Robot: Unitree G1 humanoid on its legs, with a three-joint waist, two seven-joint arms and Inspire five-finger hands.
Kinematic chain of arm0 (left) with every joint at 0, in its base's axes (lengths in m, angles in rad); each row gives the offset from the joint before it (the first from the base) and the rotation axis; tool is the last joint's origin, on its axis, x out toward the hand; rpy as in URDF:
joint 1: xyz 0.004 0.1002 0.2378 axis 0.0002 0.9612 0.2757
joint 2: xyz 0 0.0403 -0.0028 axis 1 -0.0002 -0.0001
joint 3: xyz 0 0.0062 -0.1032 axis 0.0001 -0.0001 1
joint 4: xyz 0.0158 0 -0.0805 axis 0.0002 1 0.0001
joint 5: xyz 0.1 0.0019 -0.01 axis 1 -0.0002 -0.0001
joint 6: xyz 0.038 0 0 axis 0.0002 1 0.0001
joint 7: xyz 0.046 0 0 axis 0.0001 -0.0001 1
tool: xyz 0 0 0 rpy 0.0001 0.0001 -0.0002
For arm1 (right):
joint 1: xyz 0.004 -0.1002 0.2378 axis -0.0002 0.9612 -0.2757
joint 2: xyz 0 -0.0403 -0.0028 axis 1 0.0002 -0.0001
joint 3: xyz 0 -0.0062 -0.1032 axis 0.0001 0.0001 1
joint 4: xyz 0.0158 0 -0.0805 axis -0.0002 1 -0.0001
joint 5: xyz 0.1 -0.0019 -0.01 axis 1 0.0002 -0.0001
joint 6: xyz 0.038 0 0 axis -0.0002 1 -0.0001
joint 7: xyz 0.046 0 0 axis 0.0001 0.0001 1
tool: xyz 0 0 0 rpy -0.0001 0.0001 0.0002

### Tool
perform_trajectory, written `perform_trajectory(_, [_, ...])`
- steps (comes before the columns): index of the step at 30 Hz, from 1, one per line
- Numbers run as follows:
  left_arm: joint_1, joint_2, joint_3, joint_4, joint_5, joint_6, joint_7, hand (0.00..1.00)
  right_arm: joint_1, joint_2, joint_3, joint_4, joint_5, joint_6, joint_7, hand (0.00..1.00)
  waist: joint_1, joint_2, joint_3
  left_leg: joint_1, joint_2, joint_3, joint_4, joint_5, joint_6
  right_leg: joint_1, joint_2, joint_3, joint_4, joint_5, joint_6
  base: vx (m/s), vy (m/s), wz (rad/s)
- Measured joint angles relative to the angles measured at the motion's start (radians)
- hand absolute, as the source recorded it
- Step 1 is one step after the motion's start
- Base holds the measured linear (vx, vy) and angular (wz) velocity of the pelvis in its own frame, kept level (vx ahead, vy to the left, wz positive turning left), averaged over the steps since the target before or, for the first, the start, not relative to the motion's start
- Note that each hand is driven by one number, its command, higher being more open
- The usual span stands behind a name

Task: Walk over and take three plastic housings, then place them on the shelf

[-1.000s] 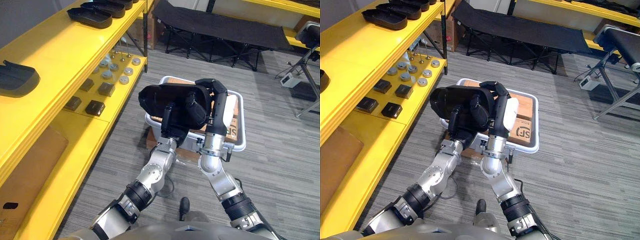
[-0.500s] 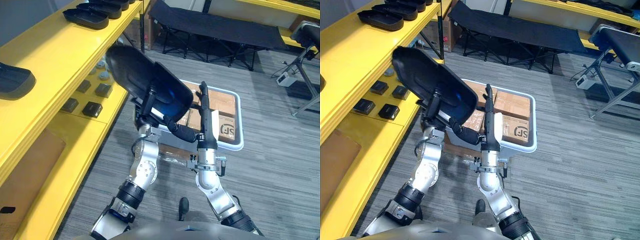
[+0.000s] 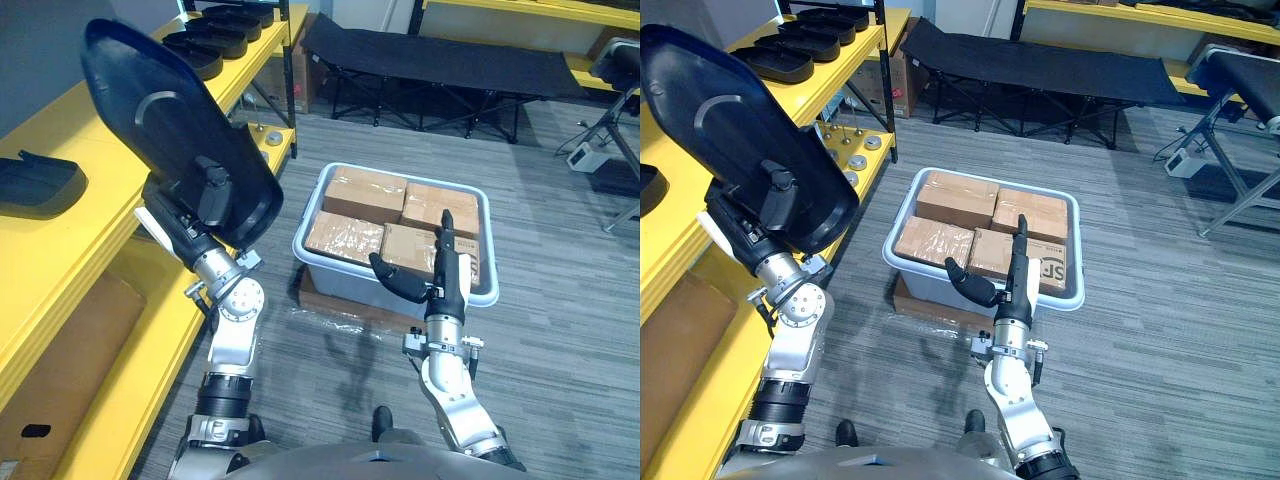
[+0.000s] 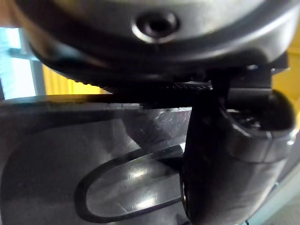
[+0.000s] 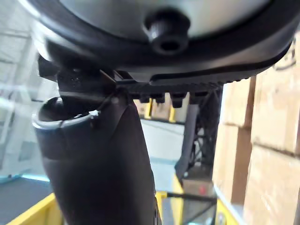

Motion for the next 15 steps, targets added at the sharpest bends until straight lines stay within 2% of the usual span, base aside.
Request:
perform_trajectory(2, [0.032,0.032,-0.001,-0.001,0.045,-0.003,-0.036,0.0,0.003,0.0,0.017,-0.02,0.07,-0.026,0.089,1.0,-0.002,0.001,-0.001,0.0,-0.001,0.001,0.0,-0.001,0.0,0.0,-0.001,0.001,0.0,0.0,0.0,0.0,0.0,0.0])
perform_trajectory(4, [0.065,0.05,-0.005,-0.001,0.043,-0.025,-0.075,0.0,0.006,0.002,0.02,-0.036,0.1,-0.027,0.123,1.0,-0.001,0.001,-0.001,0.0,-0.001,0.001,0.0,-0.002,0.0,0.0,-0.001,0.001,-0.001,0.0,0.001,0.0,0.0,0.0])
perform_trajectory(6, [0.111,0.054,-0.003,-0.001,0.034,-0.067,-0.115,0.0,0.021,0.002,0.004,-0.058,0.137,-0.027,0.139,1.0,0.0,0.002,-0.002,0.0,-0.001,0.004,0.0,-0.008,0.001,-0.002,-0.001,0.004,-0.001,-0.002,0.002,0.0,0.0,0.0])
perform_trajectory(10, [0.195,0.053,-0.004,-0.053,-0.01,-0.107,-0.131,0.0,0.051,0.015,-0.078,-0.057,0.218,-0.008,0.162,1.0,0.0,0.003,-0.003,0.0,-0.001,0.008,0.0,-0.01,0.0,-0.004,-0.001,0.007,-0.001,-0.004,0.005,0.01,-0.002,-0.03])
perform_trajectory(15, [0.315,0.03,0.026,-0.177,-0.1,-0.162,-0.139,0.0,0.1,0.019,-0.188,-0.057,0.364,-0.007,0.195,1.0,0.004,0.021,-0.014,0.0,-0.001,0.006,0.0,-0.01,0.0,0.002,-0.001,0.006,-0.001,-0.005,0.004,0.01,-0.001,0.01])
